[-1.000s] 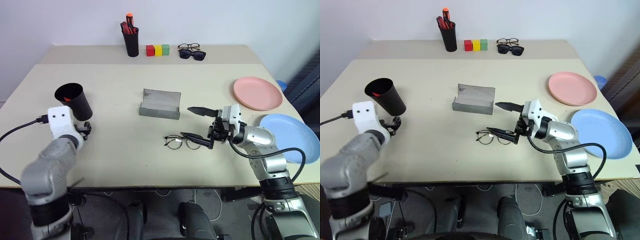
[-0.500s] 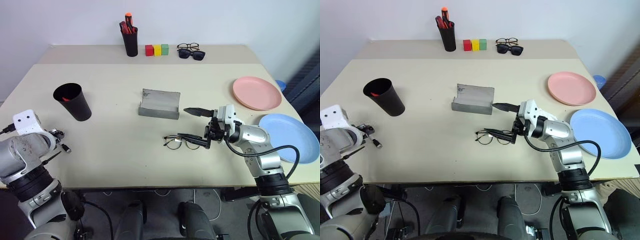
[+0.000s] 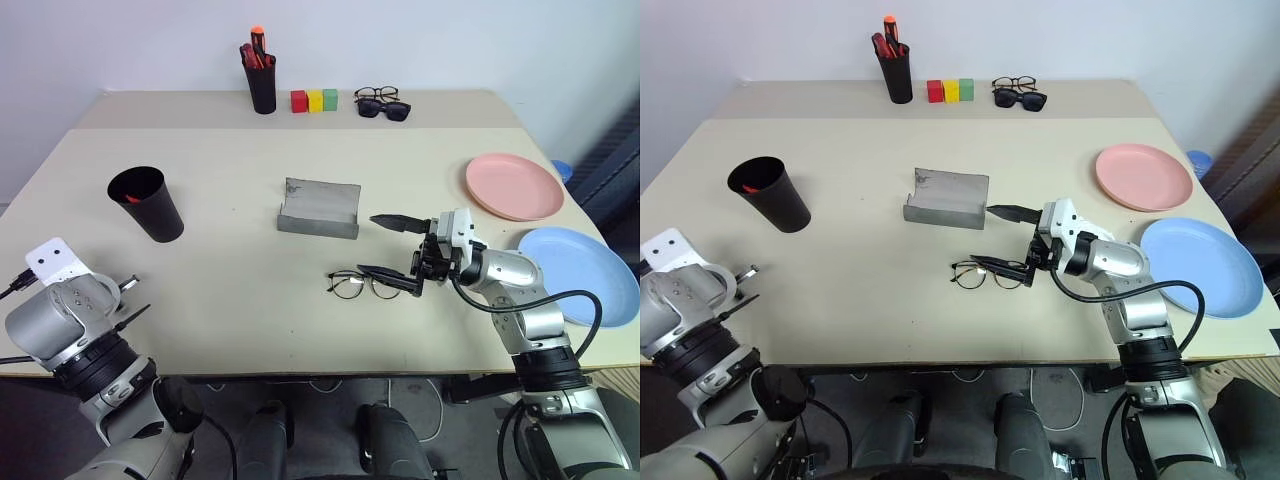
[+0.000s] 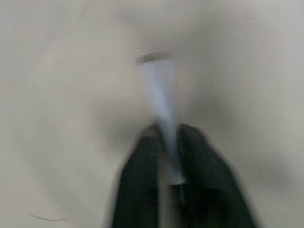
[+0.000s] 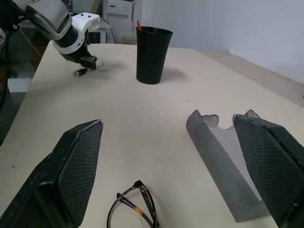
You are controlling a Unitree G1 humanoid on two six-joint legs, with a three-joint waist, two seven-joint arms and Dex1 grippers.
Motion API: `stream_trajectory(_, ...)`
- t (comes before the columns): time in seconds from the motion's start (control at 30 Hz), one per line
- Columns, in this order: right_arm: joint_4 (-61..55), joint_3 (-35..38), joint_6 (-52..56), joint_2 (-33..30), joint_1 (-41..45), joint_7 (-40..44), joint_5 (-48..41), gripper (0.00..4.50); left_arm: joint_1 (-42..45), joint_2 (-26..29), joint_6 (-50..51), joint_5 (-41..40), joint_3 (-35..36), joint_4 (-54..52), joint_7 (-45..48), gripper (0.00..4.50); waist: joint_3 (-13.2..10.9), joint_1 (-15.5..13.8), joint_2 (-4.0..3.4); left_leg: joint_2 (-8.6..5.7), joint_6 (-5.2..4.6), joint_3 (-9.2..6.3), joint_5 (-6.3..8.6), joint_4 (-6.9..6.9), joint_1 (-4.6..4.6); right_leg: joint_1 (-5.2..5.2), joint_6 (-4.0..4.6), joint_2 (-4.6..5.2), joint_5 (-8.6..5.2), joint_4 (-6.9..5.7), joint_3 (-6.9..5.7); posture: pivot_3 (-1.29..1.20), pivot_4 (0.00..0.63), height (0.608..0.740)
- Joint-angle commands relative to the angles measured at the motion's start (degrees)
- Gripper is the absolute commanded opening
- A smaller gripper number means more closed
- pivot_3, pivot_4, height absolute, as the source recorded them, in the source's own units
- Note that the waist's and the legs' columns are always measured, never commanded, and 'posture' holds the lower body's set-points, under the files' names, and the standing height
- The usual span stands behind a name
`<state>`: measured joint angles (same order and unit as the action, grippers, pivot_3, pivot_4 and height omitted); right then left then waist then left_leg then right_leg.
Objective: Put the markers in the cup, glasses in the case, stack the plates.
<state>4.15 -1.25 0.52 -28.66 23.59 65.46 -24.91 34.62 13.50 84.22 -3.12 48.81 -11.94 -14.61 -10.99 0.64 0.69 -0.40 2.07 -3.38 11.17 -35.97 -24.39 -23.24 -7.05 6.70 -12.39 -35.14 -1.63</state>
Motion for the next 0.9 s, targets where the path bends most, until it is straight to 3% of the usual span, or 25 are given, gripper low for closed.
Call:
stream_trajectory(0.03, -2.77, 2.03, -0.07, -1.07, -0.16, -0.49, -0.83, 4.50, -0.95, -0.10, 3.36, -2.32, -0.02, -1.09, 4.31, 0.02, 0.00, -0.03, 0.00, 0.00, 0.00, 0.00, 0.00, 0.00, 0.00, 0.00, 0.03, 0.00, -0.03, 0.00, 0.00, 0.00, 0.150, 0.740)
stream_trajectory(0.17, -3.21, 2.10, 0.06, -1.19, -0.55, -1.05, -0.99, 4.50, -7.83, 1.48, 8.14, -15.16, -7.97, -15.91, 18.41, 0.02, -0.02, 0.04, 0.04, 0.00, 0.02, 0.02, 0.01, 0.00, -0.03, -0.02, 0.09, 0.02, -0.02, 0.05, 0.00, 0.00, 0.150, 0.740)
stream_trajectory(0.27, -5.17, 2.66, 1.71, -1.35, -0.68, -2.70, -1.61, 4.50, -15.30, 6.14, 8.28, -26.25, -16.44, -31.38, 28.85, 0.02, -0.18, 0.15, 0.31, 0.02, 0.07, 0.01, 0.03, -0.01, -0.11, -0.08, 0.18, 0.05, 0.01, 0.06, 0.02, 0.00, 0.150, 0.740)
stream_trajectory(0.4, -10.38, 5.37, 5.89, -2.18, -2.70, -6.38, -4.06, 4.50, -17.23, 9.68, -3.55, -25.09, -27.40, -37.21, 30.07, 0.02, -0.15, -0.14, 0.23, 0.04, 0.18, 0.03, 0.09, 0.00, -0.08, -0.10, 0.48, 0.05, -0.10, 0.06, 0.04, 0.00, 0.150, 0.740)
stream_trajectory(0.47, -13.35, 7.03, 7.95, -2.55, -4.27, -8.29, -5.55, 4.50, -15.53, 12.16, -10.33, -20.71, -33.36, -34.81, 27.67, 0.02, -0.15, -0.15, 0.24, 0.03, 0.18, 0.04, 0.09, -0.01, -0.08, -0.07, 0.51, 0.06, -0.12, 0.09, 0.05, 0.00, 0.150, 0.740)
stream_trajectory(0.6, -17.42, 8.98, 9.86, -2.33, -6.40, -11.12, -7.03, 4.50, -11.26, 8.40, -41.92, -4.25, -41.53, -21.53, 16.21, 0.02, -0.16, -0.61, 0.25, 0.03, 0.09, 0.06, 0.04, -0.01, -0.10, -0.08, 0.54, 0.08, -0.12, 0.17, 0.05, 0.00, 0.150, 0.740)
stream_trajectory(0.77, -18.45, 8.31, 9.85, -0.90, -5.47, -13.67, -6.66, 4.50, -5.67, 5.49, -66.55, 7.59, -42.42, -1.31, 3.60, 0.02, -0.16, -0.98, 0.24, 0.03, 0.05, 0.12, 0.02, 0.07, -0.11, -0.12, 0.54, 0.07, -0.11, 0.24, 0.07, 0.00, 0.150, 0.740)
stream_trajectory(0.9, -18.41, 7.66, 9.40, 0.08, -5.07, -14.57, -6.44, 4.50, 0.48, 5.47, -76.19, 13.62, -41.46, 14.78, -6.26, 0.02, -0.18, -1.43, 0.27, 0.03, 0.04, 0.11, 0.01, 0.07, -0.15, -0.15, 0.50, 0.05, -0.09, 0.22, 0.04, 0.00, 0.150, 0.740)
